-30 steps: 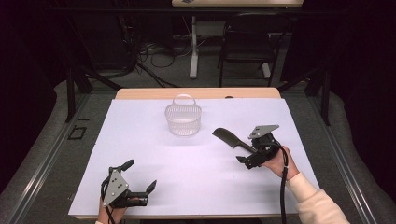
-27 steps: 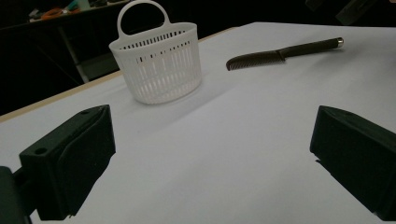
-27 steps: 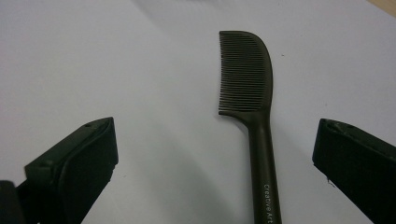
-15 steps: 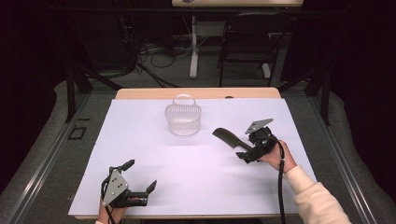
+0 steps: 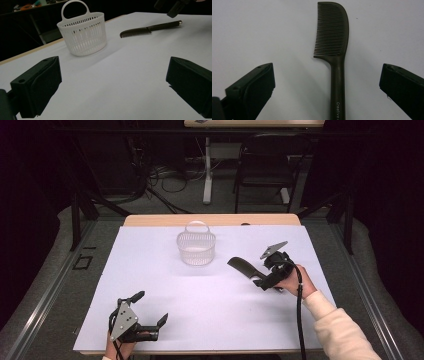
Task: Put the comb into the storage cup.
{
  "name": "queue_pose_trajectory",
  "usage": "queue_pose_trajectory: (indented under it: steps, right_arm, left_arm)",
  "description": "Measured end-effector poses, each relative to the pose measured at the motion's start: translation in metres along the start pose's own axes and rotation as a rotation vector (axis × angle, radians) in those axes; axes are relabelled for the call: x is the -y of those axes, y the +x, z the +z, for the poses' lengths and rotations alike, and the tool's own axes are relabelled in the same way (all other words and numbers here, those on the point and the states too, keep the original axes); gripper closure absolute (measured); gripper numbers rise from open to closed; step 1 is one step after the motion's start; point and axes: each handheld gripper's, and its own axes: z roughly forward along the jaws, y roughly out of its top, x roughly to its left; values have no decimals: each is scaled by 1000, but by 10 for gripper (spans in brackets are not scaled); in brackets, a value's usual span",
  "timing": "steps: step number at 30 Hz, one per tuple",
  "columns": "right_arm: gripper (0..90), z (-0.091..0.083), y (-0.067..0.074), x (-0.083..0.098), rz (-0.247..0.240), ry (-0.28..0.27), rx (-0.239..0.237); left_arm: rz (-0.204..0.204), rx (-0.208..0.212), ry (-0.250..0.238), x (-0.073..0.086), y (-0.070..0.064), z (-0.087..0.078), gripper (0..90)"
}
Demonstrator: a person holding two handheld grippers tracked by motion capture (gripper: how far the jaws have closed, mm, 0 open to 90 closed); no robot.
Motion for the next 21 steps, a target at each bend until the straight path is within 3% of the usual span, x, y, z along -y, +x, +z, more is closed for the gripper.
queue_pose_trajectory:
  steps: [13,21]
  right_arm:
    - [0,6,-11,-8,-5,66,10]
    - [90,10,-11,-14,-22,119,2]
  left_arm:
    - [-5,3,-4,0,0,0,3]
    - [-3,2,-3,0,0,0,3]
